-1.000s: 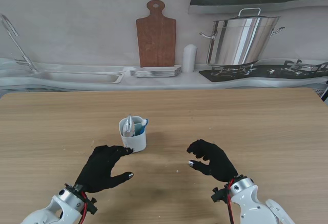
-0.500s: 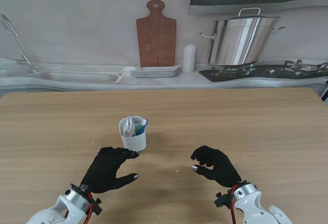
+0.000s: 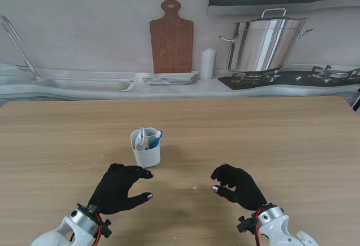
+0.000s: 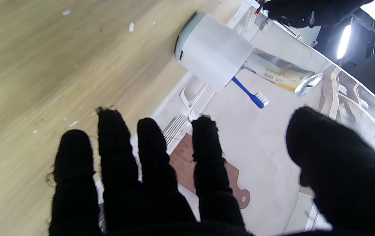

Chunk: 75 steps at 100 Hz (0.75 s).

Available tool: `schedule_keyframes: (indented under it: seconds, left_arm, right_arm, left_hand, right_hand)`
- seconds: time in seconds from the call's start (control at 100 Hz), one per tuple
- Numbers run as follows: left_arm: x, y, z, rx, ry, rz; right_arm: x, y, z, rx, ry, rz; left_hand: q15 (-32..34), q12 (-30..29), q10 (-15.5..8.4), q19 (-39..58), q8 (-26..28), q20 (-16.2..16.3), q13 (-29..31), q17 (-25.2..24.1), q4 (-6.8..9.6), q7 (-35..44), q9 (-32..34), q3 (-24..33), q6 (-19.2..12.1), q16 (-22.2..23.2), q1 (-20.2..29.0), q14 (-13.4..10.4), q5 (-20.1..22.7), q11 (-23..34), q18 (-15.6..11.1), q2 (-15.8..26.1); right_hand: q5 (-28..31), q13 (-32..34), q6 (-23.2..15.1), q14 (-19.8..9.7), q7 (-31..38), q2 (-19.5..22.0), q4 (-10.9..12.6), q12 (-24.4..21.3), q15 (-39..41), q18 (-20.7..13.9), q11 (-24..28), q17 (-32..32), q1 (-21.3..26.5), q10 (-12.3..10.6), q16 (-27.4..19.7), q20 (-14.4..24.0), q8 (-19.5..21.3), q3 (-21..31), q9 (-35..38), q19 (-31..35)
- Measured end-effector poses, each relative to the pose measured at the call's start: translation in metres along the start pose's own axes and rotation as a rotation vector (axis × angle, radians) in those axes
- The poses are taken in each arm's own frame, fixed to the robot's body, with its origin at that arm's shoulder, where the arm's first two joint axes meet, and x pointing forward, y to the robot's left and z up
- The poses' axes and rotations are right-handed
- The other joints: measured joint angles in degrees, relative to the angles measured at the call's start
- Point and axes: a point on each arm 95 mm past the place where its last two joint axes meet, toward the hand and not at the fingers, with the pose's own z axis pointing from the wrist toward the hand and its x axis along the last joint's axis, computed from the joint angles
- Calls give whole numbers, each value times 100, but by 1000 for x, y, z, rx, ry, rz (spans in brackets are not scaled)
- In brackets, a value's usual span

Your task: Organize toothpaste and toothbrush

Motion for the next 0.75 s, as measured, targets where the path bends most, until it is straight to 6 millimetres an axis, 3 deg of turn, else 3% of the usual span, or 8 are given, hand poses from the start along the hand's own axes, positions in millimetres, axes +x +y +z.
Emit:
schedule_keyframes:
  seconds: [0.3,0.46,0.75]
  left_arm:
    - [4,-6,2,2,14,22]
    - [5,-6,3,-1,16,29]
    - [10,-11,-1,17,18,56]
  right_arm:
    - [-3,0,-4,-7,-10,7]
    - [-5,-3,-4,-4,-11,21]
    - [-5,-3,-10,-7,-18,20]
  left_hand:
    - [212,139,-7,316,154,148,234,148,0,359,202,0,-97,377,0,116,61,113,11,0]
    - [310,258,-13,434,208,159,290,216,0,364,258,0,-107,529,0,122,125,181,146,0]
    - [728,537,-49,838,394,544,549,424,0,650,489,77,-211,1055,0,123,204,394,151,0]
  right_hand:
    - [137,2,0,1,-11,-18,0,0,1,36,-2,6,1,0,4,3,1,1,32,0]
    - [137,2,0,2,-24,-18,0,0,1,37,-15,6,1,0,60,4,1,2,32,1]
    - [140,11,0,3,-29,-19,0,0,1,42,-61,16,1,0,61,5,1,2,33,1]
